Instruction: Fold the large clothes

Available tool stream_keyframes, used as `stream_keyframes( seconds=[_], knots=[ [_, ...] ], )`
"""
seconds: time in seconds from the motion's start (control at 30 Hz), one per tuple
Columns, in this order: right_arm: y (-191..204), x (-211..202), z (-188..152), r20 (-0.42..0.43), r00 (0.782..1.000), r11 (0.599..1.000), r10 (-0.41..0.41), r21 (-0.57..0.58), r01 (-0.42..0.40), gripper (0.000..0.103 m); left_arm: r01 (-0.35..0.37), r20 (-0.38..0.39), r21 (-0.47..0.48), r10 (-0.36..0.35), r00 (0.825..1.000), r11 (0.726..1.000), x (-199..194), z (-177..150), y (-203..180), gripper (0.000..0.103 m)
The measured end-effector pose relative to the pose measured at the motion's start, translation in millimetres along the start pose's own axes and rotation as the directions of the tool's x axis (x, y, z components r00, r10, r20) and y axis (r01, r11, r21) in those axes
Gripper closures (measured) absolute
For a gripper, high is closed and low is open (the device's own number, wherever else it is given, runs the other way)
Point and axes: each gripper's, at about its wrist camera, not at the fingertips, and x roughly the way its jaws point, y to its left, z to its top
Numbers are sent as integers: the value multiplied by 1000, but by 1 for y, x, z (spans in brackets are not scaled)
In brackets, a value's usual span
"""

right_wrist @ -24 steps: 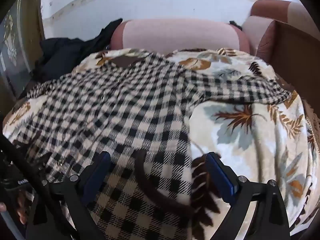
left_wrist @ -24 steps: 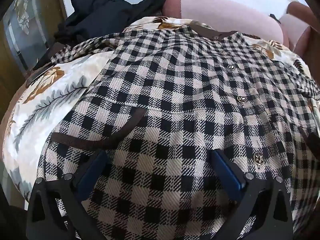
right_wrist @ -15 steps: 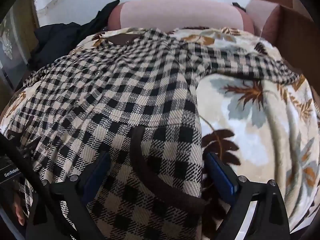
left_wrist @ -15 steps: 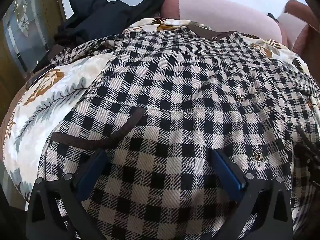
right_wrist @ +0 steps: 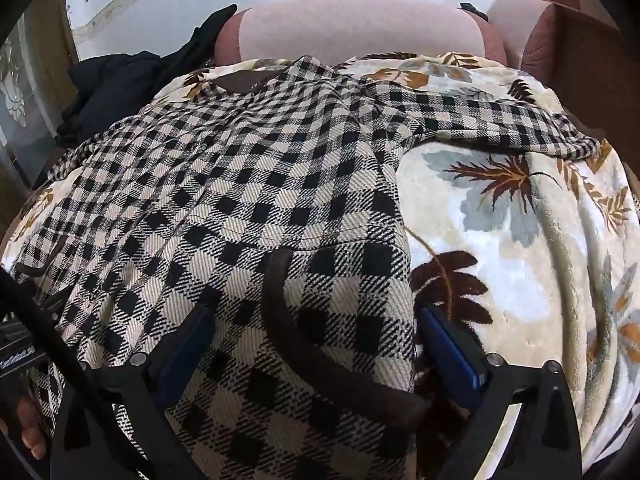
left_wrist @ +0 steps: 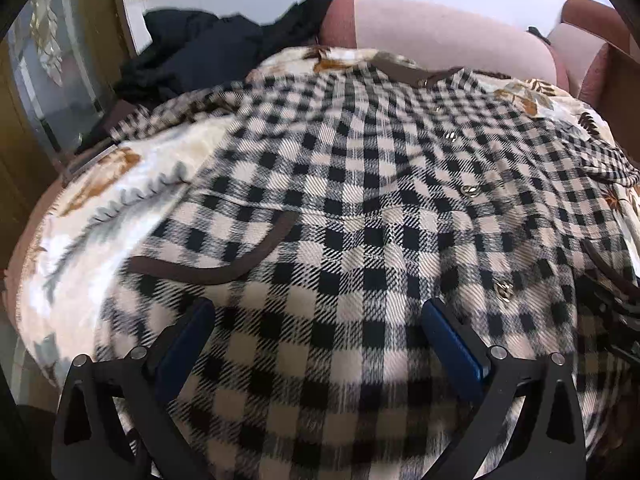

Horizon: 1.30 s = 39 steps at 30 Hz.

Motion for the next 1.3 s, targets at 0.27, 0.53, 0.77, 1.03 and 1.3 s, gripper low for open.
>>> stream_keyframes(
  seconds=[0.27,0.53,0.77,1.03,1.3],
  knots=[
    [5,-6,-7,-47,999,999,3,-51,-6,0,7,234,-30,0,972,1000,-114,-11,26,0],
    [-2,-14,-10,-48,996,997,70,-15,-71,0,20,353,-64,4,936,998,-181,-3,42,0],
    [-20,-25,-2,14,991,990,131,60,-131,6,25,257,-4,-23,966,1000,-145,-11,33,0],
    [-44,-27,-1,13,989,983,144,112,-145,34,195,62,4,-195,979,981,-69,-30,17,9],
    [-82,-29,39,51,996,977,74,197,-83,34,278,-38,120,-275,961,953,-31,-48,-26,10]
  ],
)
